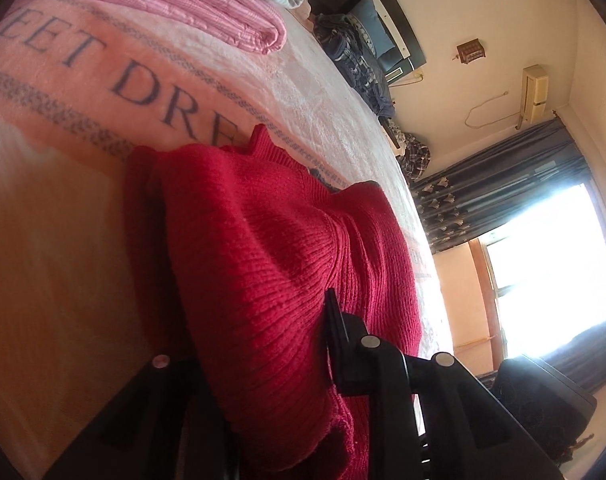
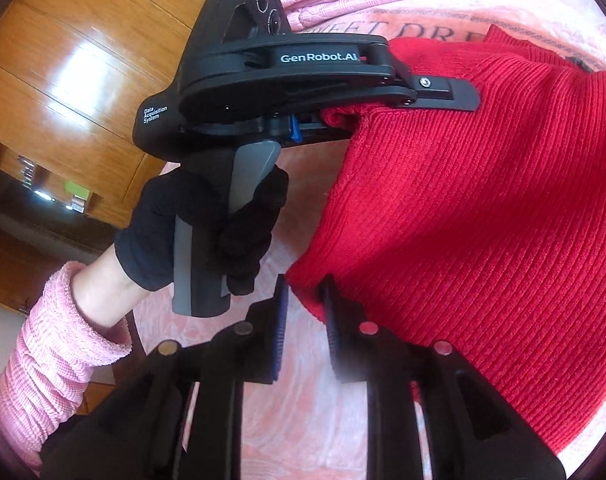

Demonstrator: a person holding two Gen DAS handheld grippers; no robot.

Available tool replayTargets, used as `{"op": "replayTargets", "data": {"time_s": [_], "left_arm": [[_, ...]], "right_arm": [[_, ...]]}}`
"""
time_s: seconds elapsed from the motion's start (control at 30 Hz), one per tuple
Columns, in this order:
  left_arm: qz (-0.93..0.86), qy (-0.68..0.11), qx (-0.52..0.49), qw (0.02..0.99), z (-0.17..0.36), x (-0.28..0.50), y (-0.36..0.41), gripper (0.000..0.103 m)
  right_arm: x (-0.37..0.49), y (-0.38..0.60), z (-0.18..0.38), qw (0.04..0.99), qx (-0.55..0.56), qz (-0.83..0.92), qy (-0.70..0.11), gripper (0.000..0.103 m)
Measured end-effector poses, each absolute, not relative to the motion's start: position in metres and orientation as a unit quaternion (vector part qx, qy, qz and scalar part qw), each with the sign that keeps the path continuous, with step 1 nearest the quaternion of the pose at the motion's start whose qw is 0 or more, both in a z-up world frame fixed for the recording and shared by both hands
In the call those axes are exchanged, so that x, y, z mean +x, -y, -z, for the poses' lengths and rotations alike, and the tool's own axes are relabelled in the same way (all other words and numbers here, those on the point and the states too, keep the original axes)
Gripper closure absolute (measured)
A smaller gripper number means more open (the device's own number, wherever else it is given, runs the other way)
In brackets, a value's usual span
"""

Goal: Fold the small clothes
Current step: 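Open the left gripper and pat the folded sweater flat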

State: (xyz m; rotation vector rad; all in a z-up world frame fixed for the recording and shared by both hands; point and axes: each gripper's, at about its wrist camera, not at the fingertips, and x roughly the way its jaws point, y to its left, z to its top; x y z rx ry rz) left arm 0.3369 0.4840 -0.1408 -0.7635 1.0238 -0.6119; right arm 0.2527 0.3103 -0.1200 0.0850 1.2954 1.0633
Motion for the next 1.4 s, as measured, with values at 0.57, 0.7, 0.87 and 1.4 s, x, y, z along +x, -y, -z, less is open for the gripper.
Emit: {"op": "replayTargets", "data": {"time_s": [0.57, 0.7, 0.87, 1.4], "left_arm": [[0.248, -0.497, -0.288, 0.78, 0.118, 0.228, -0.484, 0.047], [0.224, -0.514, -0.262, 0.785, 0.118, 0.223, -0.473, 0.047], [0.208, -0.52, -0.242, 0.792, 0.125, 0.224, -0.471, 0.068], [0.22, -0.512, -0.23, 0.798, 0.135, 0.214, -0.481, 0.073]], "right_arm": [[0.261, -0.136, 0.11, 0.715, 0.127, -0.353, -0.59, 0.056], [0.268, -0.123, 0.147, 0.68, 0.171, -0.336, -0.629, 0.054], [0.271, -0.129, 0.166, 0.65, 0.186, -0.357, -0.645, 0.078], [0.253, -0.143, 0.16, 0.685, 0.103, -0.339, -0.637, 0.082]]}}
